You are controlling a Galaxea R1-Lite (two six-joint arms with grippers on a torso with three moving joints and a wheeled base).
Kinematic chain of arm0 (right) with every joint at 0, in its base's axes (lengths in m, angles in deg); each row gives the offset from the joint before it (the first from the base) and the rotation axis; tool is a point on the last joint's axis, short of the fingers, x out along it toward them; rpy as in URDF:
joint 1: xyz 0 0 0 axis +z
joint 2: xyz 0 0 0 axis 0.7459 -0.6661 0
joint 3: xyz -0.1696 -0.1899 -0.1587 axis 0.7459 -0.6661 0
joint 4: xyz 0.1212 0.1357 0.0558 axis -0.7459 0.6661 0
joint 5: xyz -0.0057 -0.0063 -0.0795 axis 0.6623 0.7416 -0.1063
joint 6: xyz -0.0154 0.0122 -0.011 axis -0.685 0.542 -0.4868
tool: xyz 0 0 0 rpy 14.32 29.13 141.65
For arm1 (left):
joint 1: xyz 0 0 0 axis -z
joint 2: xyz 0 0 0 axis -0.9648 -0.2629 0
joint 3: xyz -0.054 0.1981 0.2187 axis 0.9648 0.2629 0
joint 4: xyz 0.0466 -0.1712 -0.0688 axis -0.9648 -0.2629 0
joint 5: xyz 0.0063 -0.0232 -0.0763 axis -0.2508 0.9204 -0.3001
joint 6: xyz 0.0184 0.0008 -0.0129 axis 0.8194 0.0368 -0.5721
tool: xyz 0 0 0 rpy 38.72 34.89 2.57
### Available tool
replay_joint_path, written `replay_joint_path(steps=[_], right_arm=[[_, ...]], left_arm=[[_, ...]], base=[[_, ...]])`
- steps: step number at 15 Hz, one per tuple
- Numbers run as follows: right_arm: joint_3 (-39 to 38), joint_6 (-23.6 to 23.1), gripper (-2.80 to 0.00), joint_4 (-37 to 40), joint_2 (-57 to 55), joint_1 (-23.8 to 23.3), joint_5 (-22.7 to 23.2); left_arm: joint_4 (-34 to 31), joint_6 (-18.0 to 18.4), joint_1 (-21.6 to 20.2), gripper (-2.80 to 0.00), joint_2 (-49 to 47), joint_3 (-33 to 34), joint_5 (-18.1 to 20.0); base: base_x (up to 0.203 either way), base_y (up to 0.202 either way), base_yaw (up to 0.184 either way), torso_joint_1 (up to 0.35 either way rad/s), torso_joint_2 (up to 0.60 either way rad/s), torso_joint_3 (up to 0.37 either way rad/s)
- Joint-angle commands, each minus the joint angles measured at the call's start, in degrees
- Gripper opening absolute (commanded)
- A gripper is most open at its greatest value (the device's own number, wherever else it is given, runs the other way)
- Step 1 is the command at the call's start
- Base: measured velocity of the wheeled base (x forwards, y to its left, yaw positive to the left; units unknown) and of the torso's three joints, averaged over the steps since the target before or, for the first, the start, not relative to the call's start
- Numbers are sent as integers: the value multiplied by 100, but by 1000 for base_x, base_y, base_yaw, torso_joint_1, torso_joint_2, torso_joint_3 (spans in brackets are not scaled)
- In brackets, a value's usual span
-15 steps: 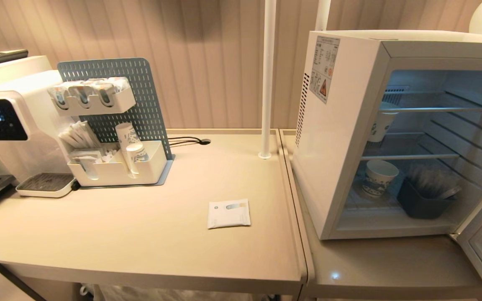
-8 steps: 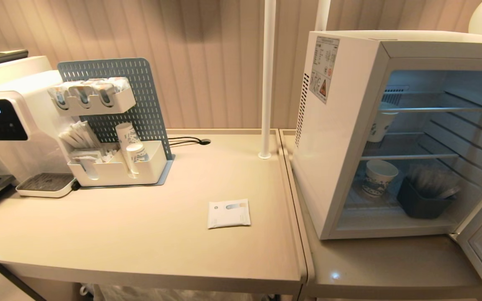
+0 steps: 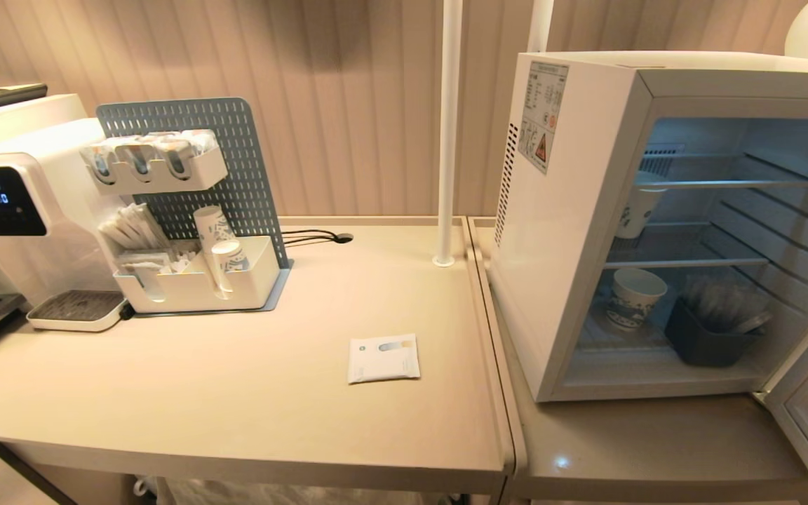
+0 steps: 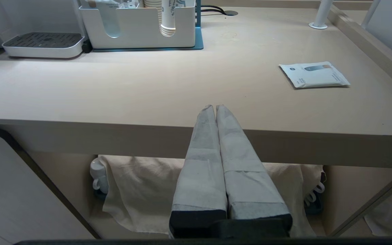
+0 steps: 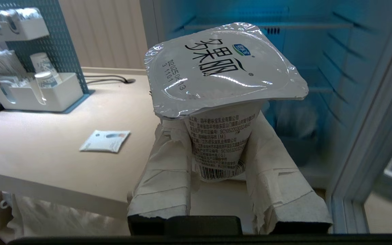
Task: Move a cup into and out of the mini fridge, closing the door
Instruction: Put the yoghurt in the freezer
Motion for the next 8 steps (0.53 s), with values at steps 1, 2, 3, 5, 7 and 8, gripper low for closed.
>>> replay_joint_path(steps=[1, 2, 3, 5, 7, 8], right_arm=[[-213, 96, -280, 177, 503, -163, 35], [-339, 159, -280, 197, 546, -177, 46], [-352, 167, -280, 201, 558, -171, 31], [-283, 183, -280, 210, 539, -180, -13], [-309, 189, -280, 265, 524, -180, -88], [-378, 185, -280, 254, 522, -180, -109]], left_arm=[[-2, -3, -1, -280, -9, 6, -1], [-1, -3, -1, -280, -9, 0, -1], [-2, -3, -1, -280, -9, 8, -1], [3, -3, -1, -280, -9, 6, -1], [3, -3, -1, -280, -9, 6, -1], [7, -3, -1, -280, -9, 2, -1]], base=[[0, 0, 0, 0, 0, 0], [0, 0, 0, 0, 0, 0], [0, 0, 0, 0, 0, 0], [0, 0, 0, 0, 0, 0], [0, 0, 0, 0, 0, 0], [0, 0, 0, 0, 0, 0]])
